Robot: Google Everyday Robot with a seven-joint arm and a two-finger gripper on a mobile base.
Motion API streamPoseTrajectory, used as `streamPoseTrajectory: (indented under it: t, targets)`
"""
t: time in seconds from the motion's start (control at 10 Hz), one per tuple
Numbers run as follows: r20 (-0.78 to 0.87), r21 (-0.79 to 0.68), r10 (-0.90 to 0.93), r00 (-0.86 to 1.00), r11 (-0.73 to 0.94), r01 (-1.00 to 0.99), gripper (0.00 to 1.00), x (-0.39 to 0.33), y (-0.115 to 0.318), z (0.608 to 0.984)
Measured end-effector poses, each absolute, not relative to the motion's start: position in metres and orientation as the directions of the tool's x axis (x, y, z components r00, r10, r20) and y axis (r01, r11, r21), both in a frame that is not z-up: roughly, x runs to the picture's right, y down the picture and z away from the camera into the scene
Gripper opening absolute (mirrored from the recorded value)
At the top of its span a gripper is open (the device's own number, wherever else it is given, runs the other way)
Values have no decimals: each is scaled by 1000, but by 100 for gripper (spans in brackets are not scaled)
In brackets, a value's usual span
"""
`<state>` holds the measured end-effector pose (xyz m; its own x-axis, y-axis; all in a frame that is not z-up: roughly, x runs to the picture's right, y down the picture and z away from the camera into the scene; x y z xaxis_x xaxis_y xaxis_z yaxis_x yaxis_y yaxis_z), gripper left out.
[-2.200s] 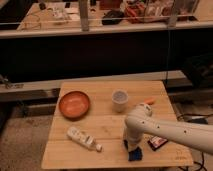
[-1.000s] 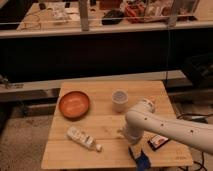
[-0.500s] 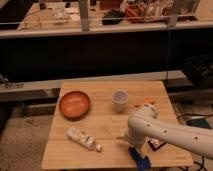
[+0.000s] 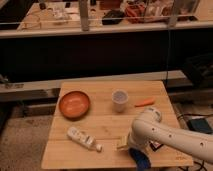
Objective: Place the white sponge in the ceramic bowl
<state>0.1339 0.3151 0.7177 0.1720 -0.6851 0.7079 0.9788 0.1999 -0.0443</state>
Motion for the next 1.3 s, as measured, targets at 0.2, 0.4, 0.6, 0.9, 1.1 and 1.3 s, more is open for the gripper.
streamPoseTrajectory:
  t: [0.2, 0.4, 0.6, 0.9, 1.1, 1.3]
  targets:
    - [651, -66, -731, 204, 214, 975, 80, 134, 319, 716]
    - [577, -11, -807, 125, 145, 989, 80, 139, 320, 717]
    - [483, 136, -864, -138, -82, 987, 80, 146, 320, 718]
    - [470, 213, -827, -308, -232, 949, 80, 150, 322, 725]
    - [510, 210, -798, -321, -246, 946, 80, 147, 325, 732]
    - [546, 202, -772, -326, -257, 945, 80, 144, 328, 737]
